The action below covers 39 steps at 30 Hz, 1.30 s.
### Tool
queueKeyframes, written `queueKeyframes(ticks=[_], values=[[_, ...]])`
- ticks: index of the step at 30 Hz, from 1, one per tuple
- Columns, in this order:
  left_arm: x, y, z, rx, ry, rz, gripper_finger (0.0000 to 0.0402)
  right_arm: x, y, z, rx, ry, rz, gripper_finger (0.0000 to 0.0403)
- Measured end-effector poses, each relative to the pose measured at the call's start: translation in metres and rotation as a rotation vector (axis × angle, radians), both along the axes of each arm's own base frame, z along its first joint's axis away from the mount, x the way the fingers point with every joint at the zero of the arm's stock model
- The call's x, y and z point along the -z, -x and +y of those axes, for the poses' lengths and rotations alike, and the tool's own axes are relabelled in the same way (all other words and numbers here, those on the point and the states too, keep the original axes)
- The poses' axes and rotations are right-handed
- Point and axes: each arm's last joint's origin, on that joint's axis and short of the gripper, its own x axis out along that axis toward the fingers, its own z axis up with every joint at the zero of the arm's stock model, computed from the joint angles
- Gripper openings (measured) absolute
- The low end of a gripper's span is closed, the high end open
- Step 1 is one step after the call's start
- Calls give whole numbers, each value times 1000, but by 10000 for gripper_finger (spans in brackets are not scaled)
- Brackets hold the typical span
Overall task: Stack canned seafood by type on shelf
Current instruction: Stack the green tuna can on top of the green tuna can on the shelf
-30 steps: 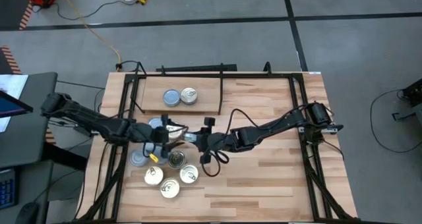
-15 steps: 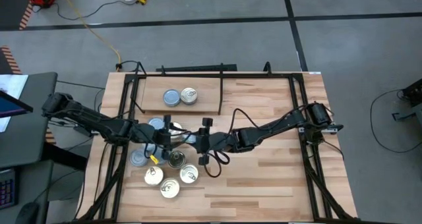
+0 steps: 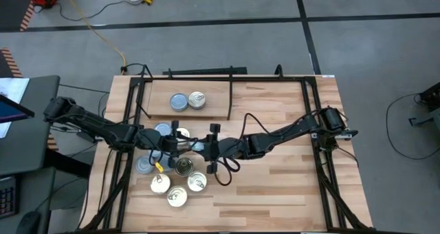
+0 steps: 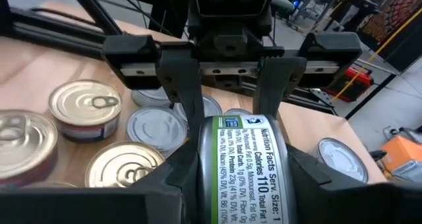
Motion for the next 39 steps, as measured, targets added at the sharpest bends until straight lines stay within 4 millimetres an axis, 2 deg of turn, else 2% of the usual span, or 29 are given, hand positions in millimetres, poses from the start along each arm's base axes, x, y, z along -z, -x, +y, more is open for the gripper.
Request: queueKeyframes(ticks=[3, 10, 14, 23, 27, 29, 32, 36, 39], values=[[-3, 2, 1, -8, 6, -16, 143, -1, -1, -3, 11, -52, -24, 200], [-13, 16, 5, -44, 52, -37, 143, -2, -2, -10, 39, -92, -31, 299], [-12, 27, 10, -112, 63, 9, 143, -13, -7, -14, 59, -130, -65, 333], [-5, 56, 21, -275, 101, 132, 143, -64, -15, -22, 92, -180, -96, 354], [-3, 67, 24, -319, 158, 168, 143, -76, -13, -30, 141, -223, -18, 354], [0, 73, 26, -343, 187, 196, 143, -74, -10, -35, 178, -250, 61, 354], [0, 76, 27, -364, 232, 196, 143, -59, -1, -43, 256, -284, 227, 354], [-9, 78, 27, -387, 238, 185, 143, -22, 8, -52, 353, -340, 346, 354], [-18, 78, 28, -421, 229, 184, 143, 1, 10, -54, 369, -352, 348, 354]])
